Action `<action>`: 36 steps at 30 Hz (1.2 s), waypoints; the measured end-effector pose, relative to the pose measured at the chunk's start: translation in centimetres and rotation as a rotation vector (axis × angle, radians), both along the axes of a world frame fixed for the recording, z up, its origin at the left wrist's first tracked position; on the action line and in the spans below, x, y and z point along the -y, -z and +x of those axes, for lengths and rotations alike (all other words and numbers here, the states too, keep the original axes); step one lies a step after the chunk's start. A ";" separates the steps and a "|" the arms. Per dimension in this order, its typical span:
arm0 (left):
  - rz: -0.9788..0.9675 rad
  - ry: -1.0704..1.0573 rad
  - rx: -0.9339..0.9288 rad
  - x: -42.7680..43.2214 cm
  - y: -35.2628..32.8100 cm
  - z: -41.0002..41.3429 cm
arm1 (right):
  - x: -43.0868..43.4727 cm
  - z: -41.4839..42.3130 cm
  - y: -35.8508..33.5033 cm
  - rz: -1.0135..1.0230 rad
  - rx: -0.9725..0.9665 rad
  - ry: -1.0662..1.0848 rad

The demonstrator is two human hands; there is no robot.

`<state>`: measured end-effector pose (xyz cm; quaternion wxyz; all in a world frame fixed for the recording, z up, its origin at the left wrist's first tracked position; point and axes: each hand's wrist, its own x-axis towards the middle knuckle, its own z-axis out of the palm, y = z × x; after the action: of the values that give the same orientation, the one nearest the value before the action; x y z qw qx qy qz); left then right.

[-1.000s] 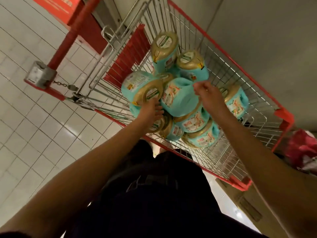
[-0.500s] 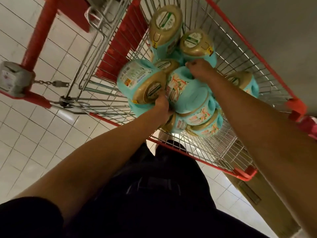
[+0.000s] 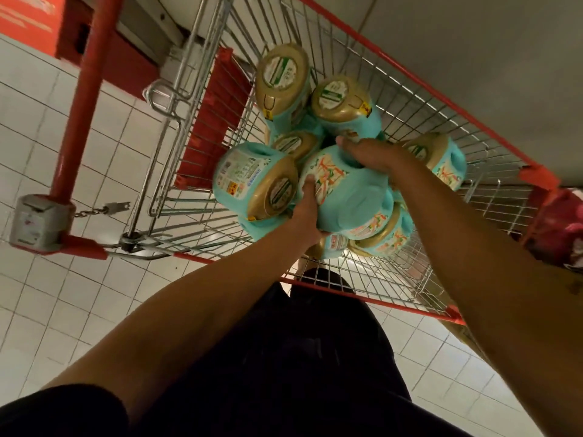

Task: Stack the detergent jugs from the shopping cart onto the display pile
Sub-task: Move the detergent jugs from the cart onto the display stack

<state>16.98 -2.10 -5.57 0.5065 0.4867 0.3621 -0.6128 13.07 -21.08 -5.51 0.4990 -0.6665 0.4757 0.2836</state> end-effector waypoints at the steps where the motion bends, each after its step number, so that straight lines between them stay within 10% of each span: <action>1: -0.060 0.021 0.009 0.0 -0.6 0.1 | 0.0 -0.9 -1.2 0.024 0.002 0.065; 15: -0.447 0.573 0.504 -1.9 -8.3 6.0 | -12.4 -9.3 -11.9 0.065 0.467 1.098; 36: -0.701 1.157 0.616 -6.4 -17.7 -8.4 | -32.6 -23.5 -16.6 -0.388 0.754 1.713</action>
<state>8.54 4.25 12.12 0.3071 0.5593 -0.3269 -0.6972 -10.39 11.48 11.08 0.5384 -0.2102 0.6486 -0.4952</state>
